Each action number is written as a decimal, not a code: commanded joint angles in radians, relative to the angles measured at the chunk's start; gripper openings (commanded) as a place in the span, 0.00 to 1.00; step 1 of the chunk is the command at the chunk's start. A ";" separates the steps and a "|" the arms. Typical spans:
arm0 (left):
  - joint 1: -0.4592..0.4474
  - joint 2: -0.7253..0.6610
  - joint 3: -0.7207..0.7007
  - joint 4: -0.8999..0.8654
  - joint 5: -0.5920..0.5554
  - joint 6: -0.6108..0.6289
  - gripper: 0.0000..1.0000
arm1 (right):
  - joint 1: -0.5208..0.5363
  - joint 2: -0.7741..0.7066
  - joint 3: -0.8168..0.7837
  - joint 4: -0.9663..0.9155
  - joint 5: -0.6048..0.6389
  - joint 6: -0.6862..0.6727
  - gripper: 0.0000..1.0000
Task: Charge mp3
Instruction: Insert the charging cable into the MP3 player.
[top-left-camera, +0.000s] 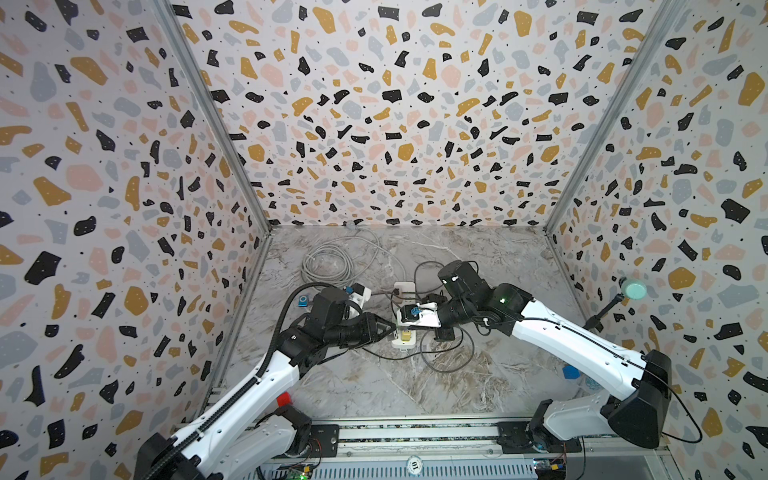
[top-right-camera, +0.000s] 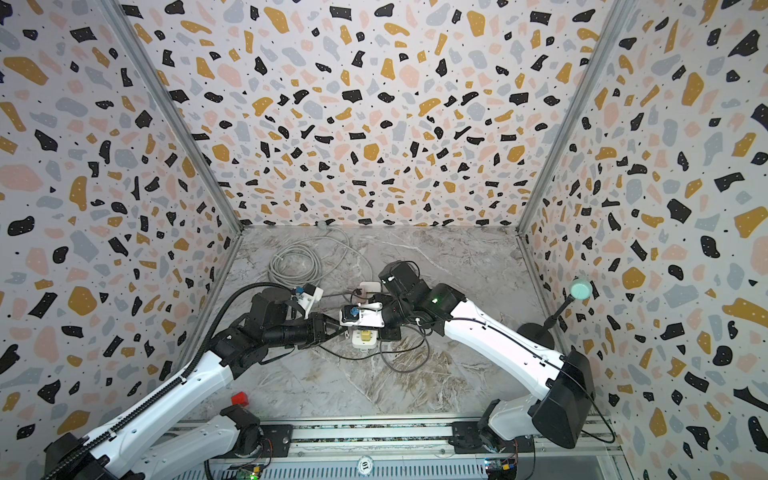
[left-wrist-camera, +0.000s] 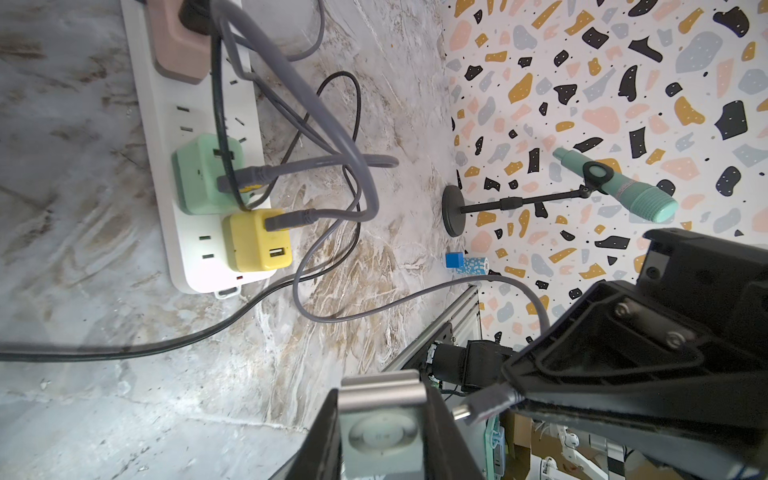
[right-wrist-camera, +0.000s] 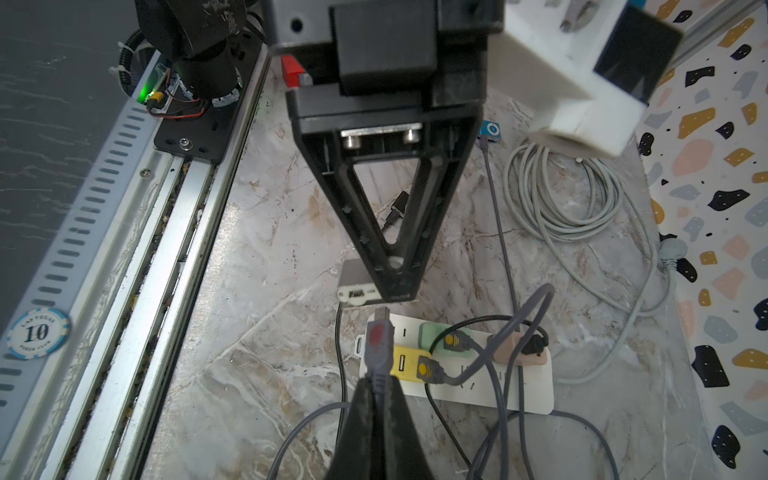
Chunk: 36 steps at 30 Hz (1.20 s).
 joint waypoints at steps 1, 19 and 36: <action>0.005 0.005 0.021 0.043 0.032 -0.003 0.00 | 0.005 -0.003 0.036 -0.025 -0.014 -0.017 0.00; 0.009 0.025 0.039 0.054 0.051 0.004 0.00 | 0.022 -0.016 -0.001 -0.031 -0.022 -0.006 0.00; 0.009 0.030 0.046 0.060 0.072 0.013 0.00 | 0.017 -0.022 -0.046 -0.002 -0.020 0.011 0.00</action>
